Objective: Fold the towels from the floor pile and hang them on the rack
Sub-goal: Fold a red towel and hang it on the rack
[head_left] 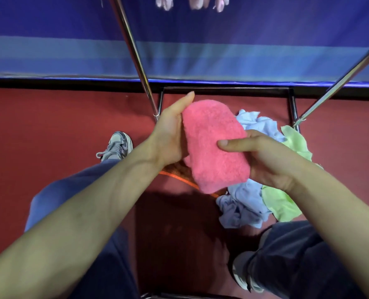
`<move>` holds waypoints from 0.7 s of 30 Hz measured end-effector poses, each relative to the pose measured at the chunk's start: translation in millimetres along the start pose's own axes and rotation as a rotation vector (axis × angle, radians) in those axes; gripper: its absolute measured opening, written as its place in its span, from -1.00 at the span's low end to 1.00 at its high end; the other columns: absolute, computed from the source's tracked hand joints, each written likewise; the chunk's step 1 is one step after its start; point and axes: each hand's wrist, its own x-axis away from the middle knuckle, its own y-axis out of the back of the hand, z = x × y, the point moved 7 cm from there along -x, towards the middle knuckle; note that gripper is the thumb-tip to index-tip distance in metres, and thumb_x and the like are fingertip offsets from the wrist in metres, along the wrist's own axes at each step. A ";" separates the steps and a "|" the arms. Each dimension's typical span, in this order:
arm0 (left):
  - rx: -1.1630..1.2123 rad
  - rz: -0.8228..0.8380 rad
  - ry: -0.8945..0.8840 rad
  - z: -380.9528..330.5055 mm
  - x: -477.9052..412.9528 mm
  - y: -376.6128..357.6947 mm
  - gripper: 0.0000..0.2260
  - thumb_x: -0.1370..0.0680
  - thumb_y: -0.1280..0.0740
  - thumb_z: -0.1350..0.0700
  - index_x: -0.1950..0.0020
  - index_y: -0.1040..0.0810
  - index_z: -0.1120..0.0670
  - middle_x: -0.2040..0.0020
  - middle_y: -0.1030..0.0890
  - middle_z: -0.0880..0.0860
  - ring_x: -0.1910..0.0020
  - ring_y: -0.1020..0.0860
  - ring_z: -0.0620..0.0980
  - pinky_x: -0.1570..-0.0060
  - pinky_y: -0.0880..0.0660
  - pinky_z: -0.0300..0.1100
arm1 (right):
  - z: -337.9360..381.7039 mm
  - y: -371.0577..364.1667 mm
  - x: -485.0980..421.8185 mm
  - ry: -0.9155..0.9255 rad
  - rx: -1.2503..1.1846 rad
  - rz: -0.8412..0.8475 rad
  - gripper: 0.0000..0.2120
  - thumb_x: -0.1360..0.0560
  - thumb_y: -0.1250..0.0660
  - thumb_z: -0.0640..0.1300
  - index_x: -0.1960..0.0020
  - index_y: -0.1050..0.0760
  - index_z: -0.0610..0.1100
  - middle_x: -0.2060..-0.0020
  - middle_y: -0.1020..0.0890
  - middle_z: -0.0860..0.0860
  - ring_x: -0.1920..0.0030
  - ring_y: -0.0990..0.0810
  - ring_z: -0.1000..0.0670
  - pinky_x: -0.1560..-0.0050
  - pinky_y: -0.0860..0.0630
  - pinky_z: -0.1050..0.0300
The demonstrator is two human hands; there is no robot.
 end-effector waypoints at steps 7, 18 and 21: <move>-0.043 0.404 0.185 31.2 10.3 -30.5 -0.22 -0.52 -0.09 -0.40 -0.45 -0.43 0.19 -0.26 -0.58 0.20 -0.24 -0.56 0.17 -0.28 -0.51 0.06 | 22.9 20.3 -3.9 0.137 -0.363 -0.136 -0.67 -0.42 -0.29 -0.26 -0.15 -0.61 -0.30 -0.04 -0.69 -0.16 -0.03 -0.69 -0.08 -0.15 -0.60 -0.02; -0.236 0.217 0.165 27.0 4.9 -11.1 -0.84 -0.59 -0.28 0.18 -0.11 -0.59 0.18 0.09 -0.69 0.12 0.15 -0.68 0.03 0.09 -0.64 -0.08 | 10.7 51.8 -8.5 0.043 -0.160 -0.347 -0.79 -0.56 -0.28 -0.17 -0.18 -0.52 -0.12 0.16 -0.58 -0.07 0.20 -0.58 -0.03 0.21 -0.63 0.16; -0.030 0.148 0.169 24.7 -3.9 -1.3 -0.86 -0.58 -0.27 0.20 -0.05 -0.61 0.12 0.14 -0.64 0.09 0.18 -0.61 -0.03 0.08 -0.59 -0.14 | 5.2 56.5 -8.6 0.109 0.168 -0.514 -0.79 -0.57 -0.31 -0.20 -0.20 -0.52 -0.15 0.25 -0.66 -0.04 0.30 -0.63 -0.04 0.24 -0.60 0.10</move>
